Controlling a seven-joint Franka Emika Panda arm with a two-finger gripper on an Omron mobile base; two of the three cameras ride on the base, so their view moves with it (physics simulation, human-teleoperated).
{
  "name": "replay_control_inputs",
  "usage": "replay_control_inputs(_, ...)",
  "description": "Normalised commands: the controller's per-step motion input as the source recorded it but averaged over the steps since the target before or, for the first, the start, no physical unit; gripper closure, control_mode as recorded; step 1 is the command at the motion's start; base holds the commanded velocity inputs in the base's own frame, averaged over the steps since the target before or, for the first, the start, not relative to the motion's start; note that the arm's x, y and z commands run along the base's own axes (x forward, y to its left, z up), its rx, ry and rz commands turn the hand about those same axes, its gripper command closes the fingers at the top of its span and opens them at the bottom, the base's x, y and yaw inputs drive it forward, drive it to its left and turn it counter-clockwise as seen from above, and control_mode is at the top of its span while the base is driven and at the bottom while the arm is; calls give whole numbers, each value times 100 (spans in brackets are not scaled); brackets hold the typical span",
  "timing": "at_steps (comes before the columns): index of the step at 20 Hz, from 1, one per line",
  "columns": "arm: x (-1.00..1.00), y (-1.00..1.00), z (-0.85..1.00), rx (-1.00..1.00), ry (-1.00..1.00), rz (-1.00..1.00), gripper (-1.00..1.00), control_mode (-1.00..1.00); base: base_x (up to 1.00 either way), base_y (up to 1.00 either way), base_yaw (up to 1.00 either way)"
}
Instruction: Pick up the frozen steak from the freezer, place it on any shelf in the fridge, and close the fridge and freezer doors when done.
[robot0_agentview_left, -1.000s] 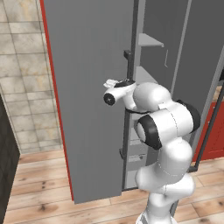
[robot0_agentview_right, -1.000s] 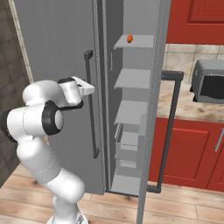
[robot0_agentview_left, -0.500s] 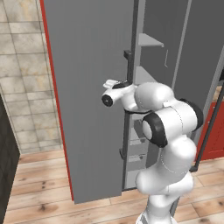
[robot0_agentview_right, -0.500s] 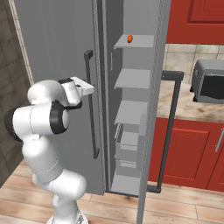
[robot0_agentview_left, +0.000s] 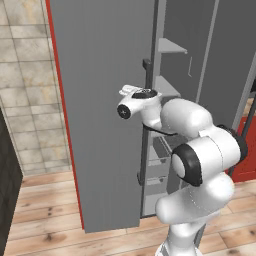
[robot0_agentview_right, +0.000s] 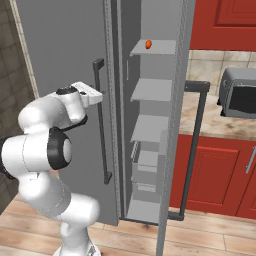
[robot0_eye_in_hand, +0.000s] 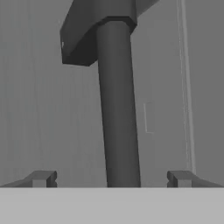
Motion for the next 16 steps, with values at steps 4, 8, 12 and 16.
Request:
replay_control_inputs(4, -27, 0, 87, 0, 2, 0, -100, -100, 0, 0, 0)
replay_control_inputs(8, -75, 0, 81, 0, 7, 0, -100, -100, 0, 0, 0)
replay_control_inputs(12, -53, 0, 71, 2, 17, 1, -100, -100, 0, 0, 0)
replay_control_inputs(16, -100, 0, 90, 9, 14, 5, -100, -100, 0, 0, 0)
